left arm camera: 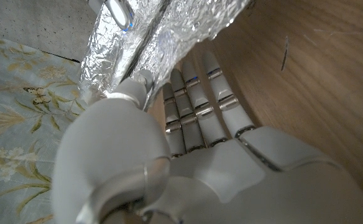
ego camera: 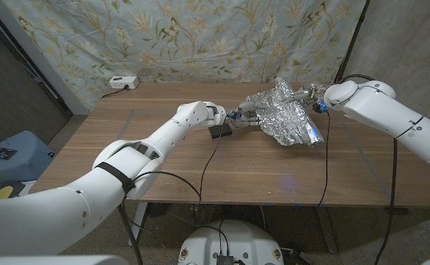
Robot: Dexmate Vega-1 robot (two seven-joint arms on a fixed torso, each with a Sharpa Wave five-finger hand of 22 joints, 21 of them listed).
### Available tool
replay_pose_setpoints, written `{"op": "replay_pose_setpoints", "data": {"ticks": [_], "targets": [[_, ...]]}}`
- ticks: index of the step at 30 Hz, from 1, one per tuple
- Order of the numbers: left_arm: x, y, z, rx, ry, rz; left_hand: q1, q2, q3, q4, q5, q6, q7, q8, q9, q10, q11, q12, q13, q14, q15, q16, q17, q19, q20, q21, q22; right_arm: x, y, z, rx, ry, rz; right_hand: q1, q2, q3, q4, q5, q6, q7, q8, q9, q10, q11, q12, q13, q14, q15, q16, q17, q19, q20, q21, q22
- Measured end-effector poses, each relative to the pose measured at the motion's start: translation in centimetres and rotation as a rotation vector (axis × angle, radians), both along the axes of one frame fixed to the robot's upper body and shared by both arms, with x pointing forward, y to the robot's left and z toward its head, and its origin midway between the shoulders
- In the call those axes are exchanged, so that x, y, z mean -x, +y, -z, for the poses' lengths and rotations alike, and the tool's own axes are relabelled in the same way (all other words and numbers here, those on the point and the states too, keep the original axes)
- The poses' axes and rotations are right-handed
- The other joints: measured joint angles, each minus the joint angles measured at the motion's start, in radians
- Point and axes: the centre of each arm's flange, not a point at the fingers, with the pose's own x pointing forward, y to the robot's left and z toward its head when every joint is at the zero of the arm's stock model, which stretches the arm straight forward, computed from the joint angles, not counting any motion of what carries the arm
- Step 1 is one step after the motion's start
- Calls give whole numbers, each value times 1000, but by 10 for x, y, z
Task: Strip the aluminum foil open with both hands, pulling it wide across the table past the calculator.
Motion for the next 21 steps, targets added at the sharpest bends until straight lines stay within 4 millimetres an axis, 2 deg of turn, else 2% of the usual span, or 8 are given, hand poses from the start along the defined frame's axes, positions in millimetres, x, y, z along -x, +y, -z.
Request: {"op": "replay_pose_setpoints", "data": {"ticks": [13, 21], "targets": [[-4, 3, -1, 1, 7, -30, 22, 14, 4, -4, -15, 72, -16, 21, 1, 63, -30, 19, 15, 72, -39, 28, 12, 41, -20, 31, 0, -2, -1, -2, -26, 1, -2, -5, 5, 0, 0, -1, 1, -1, 4, -5, 3, -3, 0, 0, 7, 0, -6, 5, 14, -7, 7, -5], [-6, 7, -1, -1, 7, -42, 30, 22, 4, -4, -19, 94, -27, 25, 5, 80, -41, 27, 26, 93, -49, 36, 18, 51, -31, 46, 0, -5, -3, -5, -59, 4, -27, -10, 10, 3, -3, -1, 5, 3, 4, -7, 12, -1, 1, 0, 18, 0, -8, 2, 20, -9, 7, -9]]}}
